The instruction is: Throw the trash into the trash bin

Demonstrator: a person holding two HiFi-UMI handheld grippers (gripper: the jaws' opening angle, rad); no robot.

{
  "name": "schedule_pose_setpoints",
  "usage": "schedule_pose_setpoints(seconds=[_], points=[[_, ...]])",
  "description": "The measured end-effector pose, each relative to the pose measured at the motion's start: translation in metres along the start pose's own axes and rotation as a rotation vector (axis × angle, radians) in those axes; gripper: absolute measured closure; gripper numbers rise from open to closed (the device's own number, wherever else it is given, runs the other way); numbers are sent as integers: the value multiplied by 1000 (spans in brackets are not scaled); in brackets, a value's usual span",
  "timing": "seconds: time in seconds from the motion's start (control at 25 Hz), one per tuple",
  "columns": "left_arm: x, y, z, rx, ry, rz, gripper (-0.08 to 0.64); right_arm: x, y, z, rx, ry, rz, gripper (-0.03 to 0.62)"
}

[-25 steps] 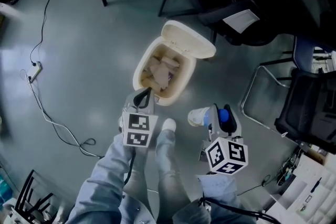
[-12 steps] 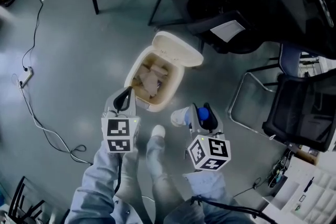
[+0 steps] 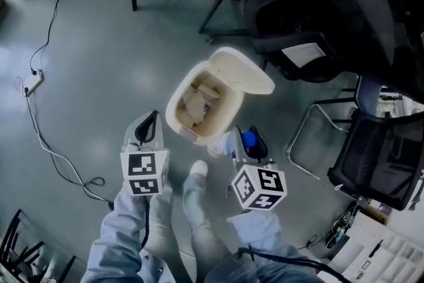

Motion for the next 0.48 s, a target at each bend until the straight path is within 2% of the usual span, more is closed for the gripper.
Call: schedule_pose_setpoints(seconds=[0.24, 0.48], points=[[9, 3, 39, -30, -54, 22, 552, 39, -9, 18, -31, -42, 29, 400], [24, 6, 59, -39, -80, 40, 552, 78, -16, 21, -63, -64, 41, 400]])
Point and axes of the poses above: the fingertips, and each gripper's own axes: x forward along the fingers, z to its left, y out of its underside, the point moved 6 cm from there along -x, backward along the fingers, and after that the axes turned 15 degrees about -y, right-handed, at the moved point
